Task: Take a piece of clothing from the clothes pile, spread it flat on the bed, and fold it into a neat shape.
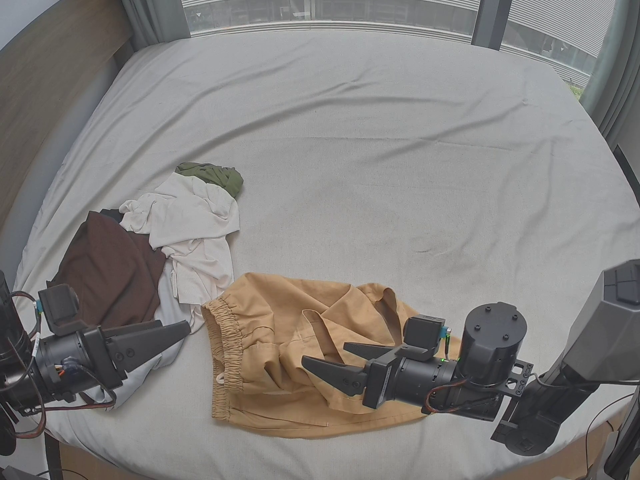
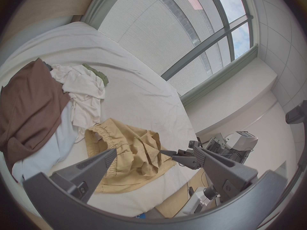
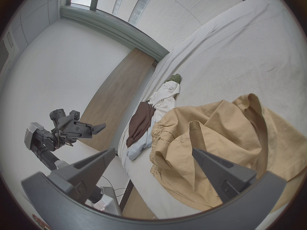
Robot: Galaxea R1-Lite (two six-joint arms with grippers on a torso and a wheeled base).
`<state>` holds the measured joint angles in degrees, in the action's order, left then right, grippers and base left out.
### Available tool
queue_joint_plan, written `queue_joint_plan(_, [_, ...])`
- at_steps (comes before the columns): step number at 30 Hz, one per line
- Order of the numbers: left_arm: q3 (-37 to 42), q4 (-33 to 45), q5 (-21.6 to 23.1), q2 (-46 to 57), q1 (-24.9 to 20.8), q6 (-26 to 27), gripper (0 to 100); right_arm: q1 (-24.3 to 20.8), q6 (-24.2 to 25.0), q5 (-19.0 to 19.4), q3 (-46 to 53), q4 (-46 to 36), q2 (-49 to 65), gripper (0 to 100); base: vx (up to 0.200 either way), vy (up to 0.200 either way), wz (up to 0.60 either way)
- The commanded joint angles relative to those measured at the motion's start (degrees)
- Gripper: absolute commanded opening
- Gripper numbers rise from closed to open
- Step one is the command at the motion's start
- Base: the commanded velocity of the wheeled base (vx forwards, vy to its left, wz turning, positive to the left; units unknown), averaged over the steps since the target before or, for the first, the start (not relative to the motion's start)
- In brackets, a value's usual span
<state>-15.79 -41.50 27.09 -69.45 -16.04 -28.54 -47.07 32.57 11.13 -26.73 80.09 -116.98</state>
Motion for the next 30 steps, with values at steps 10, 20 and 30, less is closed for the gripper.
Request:
queue_joint_plan(10, [-9.97, -5.70, 0.16, -9.56, -0.39, -0.29, 100, 0.22, 0.12, -0.14, 1.16, 1.21, -0.27, 100, 0.000, 0.000, 0.00])
queue_joint_plan(20, [-15.94, -8.60, -0.28, -17.03, -0.48, -0.29, 100, 0.31, 0.03, -0.14, 1.16, 2.17, -0.53, 100, 0.000, 0.000, 0.00])
queue_joint_plan(30, [-1.97, -8.60, 0.33, -10.09, 3.91, -0.64, 100, 0.22, -0.14, -0.23, -0.69, 3.67, -3.34, 100, 0.000, 0.000, 0.00])
